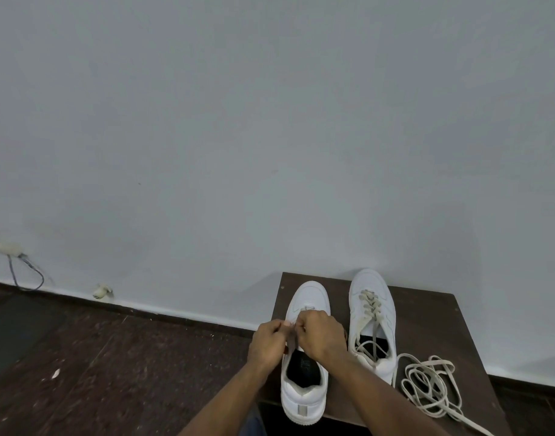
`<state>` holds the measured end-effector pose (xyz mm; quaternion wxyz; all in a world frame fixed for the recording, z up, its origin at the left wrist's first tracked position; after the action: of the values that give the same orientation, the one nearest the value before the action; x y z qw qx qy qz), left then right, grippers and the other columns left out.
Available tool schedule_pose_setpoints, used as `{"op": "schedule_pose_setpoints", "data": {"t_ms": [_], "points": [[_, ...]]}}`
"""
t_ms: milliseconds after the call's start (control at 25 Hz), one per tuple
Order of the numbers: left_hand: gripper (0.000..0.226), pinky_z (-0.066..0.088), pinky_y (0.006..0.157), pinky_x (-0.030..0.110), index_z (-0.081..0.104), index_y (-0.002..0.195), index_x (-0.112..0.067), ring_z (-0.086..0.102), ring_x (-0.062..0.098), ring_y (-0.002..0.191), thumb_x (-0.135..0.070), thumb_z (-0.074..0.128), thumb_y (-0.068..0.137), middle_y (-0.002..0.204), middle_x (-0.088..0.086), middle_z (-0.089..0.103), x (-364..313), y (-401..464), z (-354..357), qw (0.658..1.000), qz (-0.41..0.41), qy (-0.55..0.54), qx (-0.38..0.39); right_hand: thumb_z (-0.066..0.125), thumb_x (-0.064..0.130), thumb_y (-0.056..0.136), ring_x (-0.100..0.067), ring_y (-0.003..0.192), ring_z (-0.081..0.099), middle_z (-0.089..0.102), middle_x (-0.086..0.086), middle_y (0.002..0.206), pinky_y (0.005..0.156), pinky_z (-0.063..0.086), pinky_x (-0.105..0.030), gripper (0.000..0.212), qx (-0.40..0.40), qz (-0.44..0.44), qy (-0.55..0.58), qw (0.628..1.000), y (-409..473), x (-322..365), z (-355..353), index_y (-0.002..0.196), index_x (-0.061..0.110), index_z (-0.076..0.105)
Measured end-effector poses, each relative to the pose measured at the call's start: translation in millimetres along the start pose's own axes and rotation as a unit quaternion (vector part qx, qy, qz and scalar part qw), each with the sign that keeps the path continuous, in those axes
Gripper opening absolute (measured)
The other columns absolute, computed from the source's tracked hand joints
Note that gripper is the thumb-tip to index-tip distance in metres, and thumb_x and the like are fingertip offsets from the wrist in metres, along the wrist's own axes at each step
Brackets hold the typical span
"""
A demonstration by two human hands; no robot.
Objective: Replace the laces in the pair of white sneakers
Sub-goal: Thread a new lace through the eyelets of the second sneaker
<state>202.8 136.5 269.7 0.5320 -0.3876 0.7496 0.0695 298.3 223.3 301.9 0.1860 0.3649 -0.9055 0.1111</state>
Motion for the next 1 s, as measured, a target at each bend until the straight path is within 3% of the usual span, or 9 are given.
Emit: {"op": "schedule_pose_setpoints", "data": {"t_ms": [160,280,400,480,600,680,800,880,1000], "points": [[0.027,0.057,0.073,0.036,0.074,0.079,-0.011,0.067,0.024,0.075,-0.016,0.054,0.097,0.082,0.012,0.072,1,13,0,0.994,-0.054,-0.09,-0.017,0.047,0.024,0.095,-0.021,0.098,0.063,0.067,0.0,0.108,0.075,0.047,-0.03,0.022,0.003,0.001,0.031,1.0,-3,6,-1,0.102,0.02,0.067],[0.021,0.058,0.073,0.039,0.071,0.075,-0.012,0.067,0.025,0.076,-0.013,0.059,0.093,0.079,0.009,0.072,1,20,9,0.994,-0.079,-0.072,-0.011,0.045,0.028,0.09,-0.018,0.111,0.054,0.056,0.005,0.12,0.087,0.05,-0.036,0.026,-0.078,-0.075,-0.017,0.994,-26,-4,-1,0.104,0.022,0.066],[0.022,0.048,0.072,0.029,0.067,0.076,-0.017,0.064,0.02,0.082,-0.011,0.053,0.092,0.086,0.002,0.07,-8,18,8,0.996,-0.053,0.036,-0.064,0.05,0.042,0.084,-0.008,0.079,0.056,0.06,0.012,0.082,0.076,0.046,-0.03,0.025,-0.105,-0.182,-0.071,0.975,-62,-13,20,0.071,0.029,0.066],[0.023,0.052,0.073,0.034,0.064,0.08,-0.01,0.064,0.023,0.08,-0.009,0.046,0.095,0.088,0.011,0.07,-23,14,-3,0.992,-0.057,-0.053,-0.104,0.051,0.047,0.087,-0.005,0.064,0.054,0.059,0.013,0.062,0.075,0.034,-0.028,0.038,-0.116,-0.221,-0.107,0.962,-77,-19,34,0.057,0.027,0.063],[0.022,0.056,0.076,0.039,0.056,0.088,-0.006,0.065,0.028,0.07,-0.005,0.037,0.099,0.073,0.014,0.065,-66,11,-28,0.917,-0.095,-0.366,-0.129,0.048,0.048,0.089,-0.003,0.059,0.054,0.058,0.013,0.057,0.077,0.031,-0.028,0.044,-0.143,-0.224,-0.155,0.951,-76,-19,39,0.053,0.027,0.061],[0.023,0.056,0.065,0.034,0.053,0.086,-0.009,0.056,0.019,0.052,-0.003,0.035,0.098,0.059,0.005,0.053,-103,14,-50,0.869,-0.069,-0.471,-0.132,0.048,0.048,0.089,-0.002,0.059,0.054,0.058,0.013,0.055,0.078,0.032,-0.028,0.044,-0.155,-0.218,-0.159,0.95,-77,-17,40,0.052,0.026,0.062],[0.031,0.036,0.038,0.014,0.048,0.077,-0.015,0.034,0.006,0.033,0.002,0.028,0.093,0.049,-0.004,0.04,-159,15,-91,0.838,-0.007,-0.532,-0.126,0.046,0.049,0.089,0.001,0.059,0.053,0.058,0.015,0.055,0.076,0.046,-0.025,0.046,-0.133,-0.201,-0.144,0.96,-79,-18,42,0.051,0.028,0.061],[0.032,0.024,0.033,0.012,0.046,0.075,-0.018,0.029,0.003,0.031,0.001,0.027,0.094,0.045,-0.007,0.039,-197,9,-125,0.822,0.044,-0.554,-0.122,0.045,0.05,0.089,0.002,0.058,0.053,0.058,0.016,0.055,0.073,0.051,-0.024,0.047,-0.13,-0.194,-0.143,0.962,-80,-16,42,0.051,0.028,0.061],[0.032,0.018,0.031,0.014,0.045,0.075,-0.019,0.027,0.003,0.034,-0.006,0.029,0.099,0.045,-0.009,0.039,-246,-2,-172,0.8,0.12,-0.579,-0.104,0.044,0.05,0.089,0.002,0.057,0.053,0.058,0.016,0.055,0.075,0.048,-0.024,0.047,-0.11,-0.195,-0.13,0.966,-79,-15,41,0.051,0.028,0.061]]}}
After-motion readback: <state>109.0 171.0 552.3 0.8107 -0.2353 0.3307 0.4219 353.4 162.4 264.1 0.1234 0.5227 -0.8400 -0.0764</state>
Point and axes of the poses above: each hand's wrist, its own y-axis towards the middle knuckle, its own z-axis out of the palm, x = y × z, the point moved 2 cm from there along y, towards the middle knuckle
